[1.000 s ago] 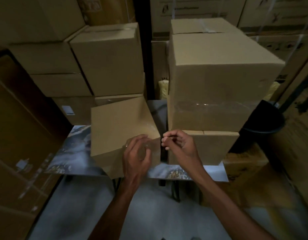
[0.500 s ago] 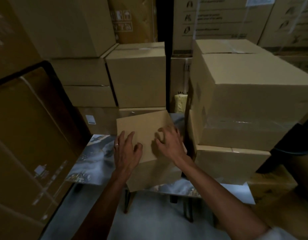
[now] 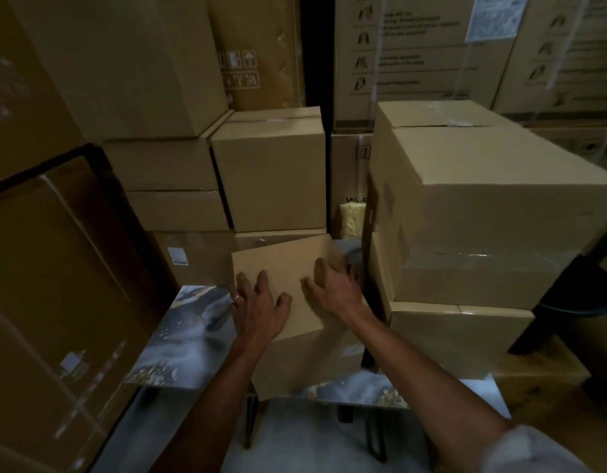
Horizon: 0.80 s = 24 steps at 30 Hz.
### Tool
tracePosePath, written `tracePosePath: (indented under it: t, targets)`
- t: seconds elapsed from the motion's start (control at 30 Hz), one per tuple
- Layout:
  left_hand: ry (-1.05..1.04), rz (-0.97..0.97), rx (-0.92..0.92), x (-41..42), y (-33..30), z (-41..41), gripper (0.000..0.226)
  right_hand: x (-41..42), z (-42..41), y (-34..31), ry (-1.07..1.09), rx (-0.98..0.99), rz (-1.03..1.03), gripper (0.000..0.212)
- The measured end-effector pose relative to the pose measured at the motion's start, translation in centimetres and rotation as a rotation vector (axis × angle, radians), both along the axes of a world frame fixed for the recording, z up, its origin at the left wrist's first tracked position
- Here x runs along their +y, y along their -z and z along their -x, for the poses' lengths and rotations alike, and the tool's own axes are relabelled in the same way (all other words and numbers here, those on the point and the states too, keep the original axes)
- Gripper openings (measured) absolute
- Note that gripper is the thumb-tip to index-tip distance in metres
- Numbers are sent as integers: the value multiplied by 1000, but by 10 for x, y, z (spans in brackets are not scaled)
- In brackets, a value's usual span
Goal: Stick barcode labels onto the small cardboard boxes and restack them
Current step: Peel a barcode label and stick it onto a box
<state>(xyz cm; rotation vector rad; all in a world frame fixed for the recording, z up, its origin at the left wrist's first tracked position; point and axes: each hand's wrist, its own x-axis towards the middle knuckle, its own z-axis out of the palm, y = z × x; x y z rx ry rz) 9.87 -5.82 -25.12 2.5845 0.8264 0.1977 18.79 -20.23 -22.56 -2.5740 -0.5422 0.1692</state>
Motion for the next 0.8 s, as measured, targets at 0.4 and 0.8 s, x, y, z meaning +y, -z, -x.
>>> tracePosePath:
  t: [0.4, 0.8]
  targets:
    - [-95, 11, -132, -23, -7, 36, 80, -5, 39, -6, 77, -51, -55, 68]
    - [-233, -252, -461, -41, -47, 106, 72, -13, 98, -42, -6, -205, -344, 83]
